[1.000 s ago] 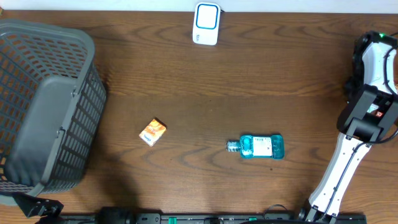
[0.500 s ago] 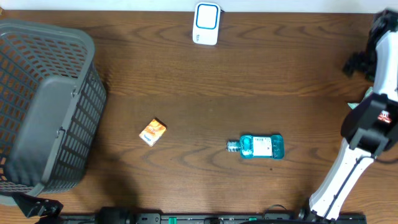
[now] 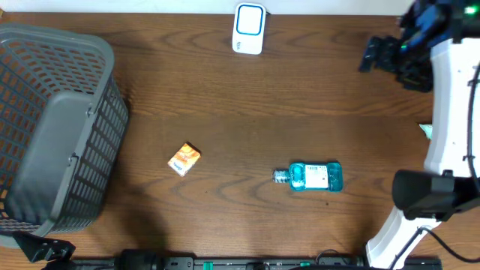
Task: Scan the item barcode
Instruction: 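Move the wipes pack to the right edge beside the chocolate bar, then reach the right gripper to the blue mouthwash bottle and grasp it, then lift the mouthwash bottle with the right gripper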
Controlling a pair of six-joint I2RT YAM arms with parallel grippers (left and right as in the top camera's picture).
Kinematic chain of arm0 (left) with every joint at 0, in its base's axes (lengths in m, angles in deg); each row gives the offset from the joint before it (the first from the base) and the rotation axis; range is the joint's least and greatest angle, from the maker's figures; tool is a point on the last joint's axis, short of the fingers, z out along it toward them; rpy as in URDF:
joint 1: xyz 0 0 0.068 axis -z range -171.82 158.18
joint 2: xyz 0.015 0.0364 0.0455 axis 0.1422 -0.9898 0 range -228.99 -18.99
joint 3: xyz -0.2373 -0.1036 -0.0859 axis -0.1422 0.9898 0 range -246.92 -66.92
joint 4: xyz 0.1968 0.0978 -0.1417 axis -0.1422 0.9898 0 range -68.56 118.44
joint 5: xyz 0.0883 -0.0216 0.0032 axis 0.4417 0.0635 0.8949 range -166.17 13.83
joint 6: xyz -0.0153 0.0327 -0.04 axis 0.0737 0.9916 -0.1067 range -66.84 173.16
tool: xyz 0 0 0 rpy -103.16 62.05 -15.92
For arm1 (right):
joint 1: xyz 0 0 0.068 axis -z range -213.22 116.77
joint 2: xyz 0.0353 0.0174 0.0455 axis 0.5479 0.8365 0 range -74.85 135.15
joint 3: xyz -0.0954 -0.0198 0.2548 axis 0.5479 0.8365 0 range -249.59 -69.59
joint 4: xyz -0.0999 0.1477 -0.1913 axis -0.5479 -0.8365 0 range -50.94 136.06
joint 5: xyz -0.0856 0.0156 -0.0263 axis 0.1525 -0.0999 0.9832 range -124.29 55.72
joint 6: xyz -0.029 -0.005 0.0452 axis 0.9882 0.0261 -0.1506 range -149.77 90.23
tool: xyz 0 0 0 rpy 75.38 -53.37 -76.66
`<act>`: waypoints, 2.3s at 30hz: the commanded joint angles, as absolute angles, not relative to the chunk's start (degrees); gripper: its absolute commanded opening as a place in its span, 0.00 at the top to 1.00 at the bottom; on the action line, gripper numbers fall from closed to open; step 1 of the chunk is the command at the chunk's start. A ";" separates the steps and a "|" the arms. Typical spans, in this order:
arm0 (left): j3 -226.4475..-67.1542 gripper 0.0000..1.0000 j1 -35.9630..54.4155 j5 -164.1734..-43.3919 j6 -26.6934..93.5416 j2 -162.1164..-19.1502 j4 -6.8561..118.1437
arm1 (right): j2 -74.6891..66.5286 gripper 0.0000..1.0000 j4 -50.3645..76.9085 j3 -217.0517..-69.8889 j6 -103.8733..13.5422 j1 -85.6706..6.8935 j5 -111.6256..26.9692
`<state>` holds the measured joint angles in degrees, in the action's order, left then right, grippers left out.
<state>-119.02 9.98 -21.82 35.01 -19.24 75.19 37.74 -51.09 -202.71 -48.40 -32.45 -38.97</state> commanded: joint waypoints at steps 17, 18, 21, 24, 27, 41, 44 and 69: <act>-118.63 0.00 9.70 -21.01 35.29 -19.15 74.71 | 35.38 0.01 -51.28 -179.15 -81.84 -47.49 -42.71; -118.63 0.00 9.70 -21.01 35.29 -19.15 74.71 | 35.05 0.01 -51.28 -178.80 -81.01 -47.64 -42.34; -118.63 0.00 9.70 -21.01 35.29 -19.15 74.71 | 32.30 0.01 -51.28 -176.97 -79.35 -48.12 -41.88; -118.63 0.00 9.70 -21.03 35.29 -19.15 74.71 | 26.77 0.01 -51.28 -172.00 -81.75 -48.23 -39.65; -118.63 0.00 9.70 -21.03 35.29 -19.15 74.69 | 19.89 0.01 -51.02 -164.25 -94.47 -48.32 -32.33; -118.63 0.00 9.70 -21.03 35.29 -19.15 74.50 | 9.79 0.01 -9.80 -127.46 -110.50 -54.17 -43.04; -118.63 0.01 9.70 -21.03 35.29 -19.15 74.50 | 13.48 0.01 -8.57 -126.96 -111.44 -54.31 -43.06; -118.63 0.00 9.70 -21.03 35.29 -19.15 74.52 | 31.54 0.30 0.43 -126.96 -96.66 -54.33 -40.46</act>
